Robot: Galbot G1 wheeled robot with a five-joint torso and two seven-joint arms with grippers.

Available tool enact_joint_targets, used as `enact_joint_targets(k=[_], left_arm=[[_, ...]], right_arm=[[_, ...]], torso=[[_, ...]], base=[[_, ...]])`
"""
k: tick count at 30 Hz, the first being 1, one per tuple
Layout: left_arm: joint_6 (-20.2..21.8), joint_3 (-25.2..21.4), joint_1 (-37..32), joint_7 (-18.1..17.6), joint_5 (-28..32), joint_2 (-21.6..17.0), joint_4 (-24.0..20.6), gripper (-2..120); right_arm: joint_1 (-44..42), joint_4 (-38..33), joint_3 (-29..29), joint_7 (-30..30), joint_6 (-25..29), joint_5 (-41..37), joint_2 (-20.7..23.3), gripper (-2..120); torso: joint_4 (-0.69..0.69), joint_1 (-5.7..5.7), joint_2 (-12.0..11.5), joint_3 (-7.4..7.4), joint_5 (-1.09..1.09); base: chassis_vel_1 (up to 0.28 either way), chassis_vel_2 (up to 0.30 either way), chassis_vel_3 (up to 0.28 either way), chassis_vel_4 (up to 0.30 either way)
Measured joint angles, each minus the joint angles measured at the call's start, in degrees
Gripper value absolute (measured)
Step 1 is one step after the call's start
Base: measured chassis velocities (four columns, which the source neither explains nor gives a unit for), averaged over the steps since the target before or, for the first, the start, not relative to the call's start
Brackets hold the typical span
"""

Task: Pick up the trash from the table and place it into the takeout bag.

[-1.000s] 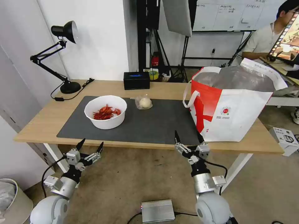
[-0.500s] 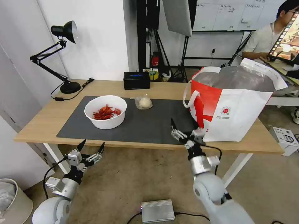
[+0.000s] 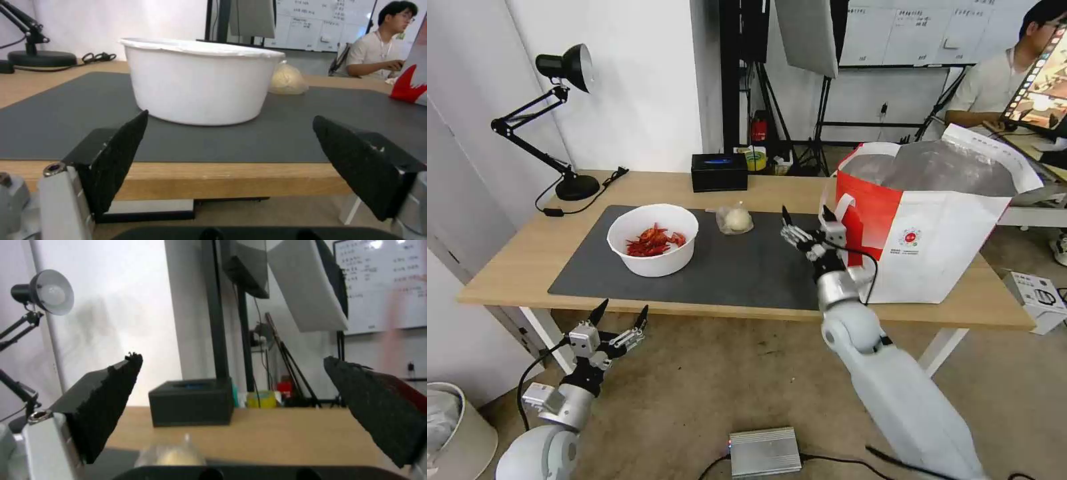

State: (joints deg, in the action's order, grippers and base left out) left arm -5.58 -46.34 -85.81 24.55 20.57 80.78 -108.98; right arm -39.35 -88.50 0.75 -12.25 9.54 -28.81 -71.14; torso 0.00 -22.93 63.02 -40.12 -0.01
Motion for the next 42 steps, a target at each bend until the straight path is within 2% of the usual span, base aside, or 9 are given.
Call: enact_joint_targets(k=[4, 8, 19, 25, 36, 42], left_arm=[[-0.09, -0.34, -0.24, -0.01, 0.04, 0.08, 0.06, 100], [-0.51, -0.71, -0.71, 0.02, 0.27, 0.24, 0.18, 100], [-0.8, -1.33, -1.17, 0.2, 0.69, 0.2, 0.11, 100], [-0.95, -1.26, -1.33, 0.26, 0.7, 0.18, 0.11, 100], [-1.25, -0.83, -1.62, 1.63, 0.67, 0.85, 0.06, 100], [-1.28, -1.06, -1.65, 1.68, 0.75, 0.74, -0.1, 100]], right_arm=[[5.04, 3.94, -2.01, -0.06, -0.37, -0.96, -1.05, 100], [11.98, 10.68, -4.89, -0.15, -0.91, -1.82, -4.28, 100], [18.15, 20.94, -7.42, -1.49, -4.96, -2.8, -10.56, 100], [21.19, 24.25, -9.8, -2.28, -7.97, -3.79, -10.6, 100], [26.36, 27.95, -13.99, -3.16, -18.04, -11.67, -10.42, 100], [28.29, 30.11, -15.65, -4.57, -21.3, -15.3, -11.02, 100]], torso=[[0.0, 0.0, 0.0, 0.0, 0.0], [0.0, 0.0, 0.0, 0.0, -0.01], [0.01, 0.01, 0.0, 0.01, 0.0], [0.0, 0.0, 0.0, 0.0, 0.0], [0.0, 0.0, 0.01, 0.01, 0.0], [-0.01, 0.0, 0.01, 0.01, 0.01]], base=[[0.0, 0.0, 0.0, 0.0], [0.0, 0.0, 0.0, 0.0], [0.0, 0.0, 0.0, 0.0], [0.0, 0.0, 0.0, 0.0], [0.0, 0.0, 0.0, 0.0], [0.0, 0.0, 0.0, 0.0]])
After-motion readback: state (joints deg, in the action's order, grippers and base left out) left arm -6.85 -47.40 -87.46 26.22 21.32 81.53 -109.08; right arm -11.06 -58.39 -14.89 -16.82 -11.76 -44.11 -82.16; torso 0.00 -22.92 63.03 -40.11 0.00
